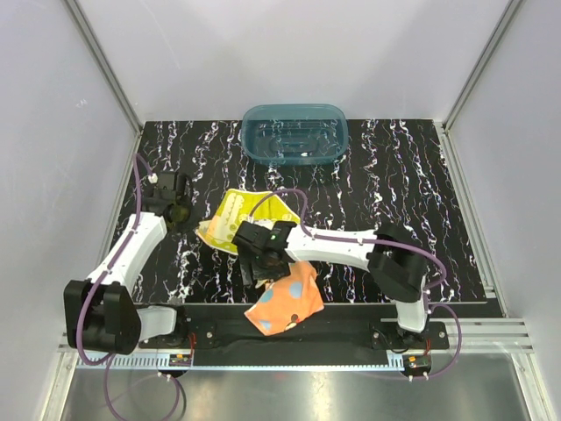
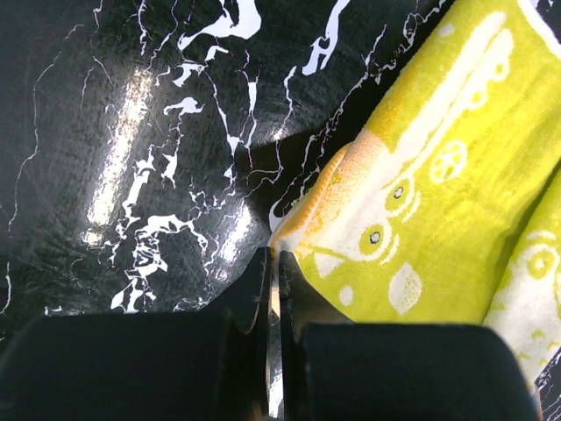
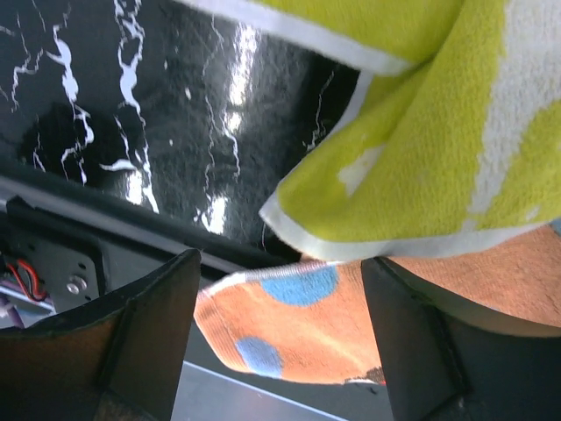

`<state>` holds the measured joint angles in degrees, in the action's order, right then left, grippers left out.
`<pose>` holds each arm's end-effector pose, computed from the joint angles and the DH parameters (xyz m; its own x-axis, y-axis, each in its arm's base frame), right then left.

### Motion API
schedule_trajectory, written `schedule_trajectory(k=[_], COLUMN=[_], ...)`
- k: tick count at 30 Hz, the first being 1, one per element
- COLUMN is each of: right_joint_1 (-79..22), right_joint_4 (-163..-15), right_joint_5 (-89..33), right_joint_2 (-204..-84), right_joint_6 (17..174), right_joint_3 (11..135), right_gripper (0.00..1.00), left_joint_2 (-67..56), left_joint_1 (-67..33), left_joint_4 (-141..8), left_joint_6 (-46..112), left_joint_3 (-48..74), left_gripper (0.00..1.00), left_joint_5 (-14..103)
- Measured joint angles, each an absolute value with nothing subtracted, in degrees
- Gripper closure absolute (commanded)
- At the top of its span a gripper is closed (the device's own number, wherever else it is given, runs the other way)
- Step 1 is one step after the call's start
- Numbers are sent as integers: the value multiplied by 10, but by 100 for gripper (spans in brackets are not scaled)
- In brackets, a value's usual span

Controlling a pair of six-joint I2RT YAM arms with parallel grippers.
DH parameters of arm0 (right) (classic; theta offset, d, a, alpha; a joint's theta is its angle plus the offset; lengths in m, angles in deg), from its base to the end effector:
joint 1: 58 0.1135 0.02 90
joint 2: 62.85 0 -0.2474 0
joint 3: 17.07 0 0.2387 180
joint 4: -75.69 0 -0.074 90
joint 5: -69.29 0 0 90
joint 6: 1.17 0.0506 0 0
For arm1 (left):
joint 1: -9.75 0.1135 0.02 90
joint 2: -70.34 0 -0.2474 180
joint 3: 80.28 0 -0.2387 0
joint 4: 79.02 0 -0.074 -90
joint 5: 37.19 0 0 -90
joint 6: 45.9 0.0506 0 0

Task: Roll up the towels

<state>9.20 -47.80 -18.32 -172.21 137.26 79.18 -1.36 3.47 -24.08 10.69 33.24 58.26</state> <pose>0.1484 0.3475 0.1760 -0.9259 -0.2737 -0.2603 -0.3357 0.9123 0.2346 0.2410 -0.0217 0.2188 -0.7538 -0.4685 -0.4607 -0.4231 0.8826 -0.2052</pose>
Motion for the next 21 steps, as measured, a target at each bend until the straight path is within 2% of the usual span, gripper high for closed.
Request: schedule_trajectory(k=[8,12,15,18,19,21], right_joint_1=[92,92,92,92,92,92], right_joint_4=[-451,-430,-418,-415,-414,-412], right_joint_5=[-148,-117,-94,-77,-76,-66], right_joint_2=[-1779,-1790,-1791,-1791,-1791,-1791], right_joint_6=[1391,1404,1414,1420,1421,1422], right_joint_3=[834,838,838,838,838,838], right_gripper=[34,47,59,76,89,100], left_joint_2=[1,1,1,1,1,1], left_joint_1=[35,35,35,35,35,35], left_joint_4=[-234,-234,-234,-234,-234,-234], left_joint_6=[116,117,117,118,118,118], left_joint_3=[332,332,332,332,333,333], left_gripper=[100,100,100,100,100,100], left_joint_5=[582,582,581,580,580,580])
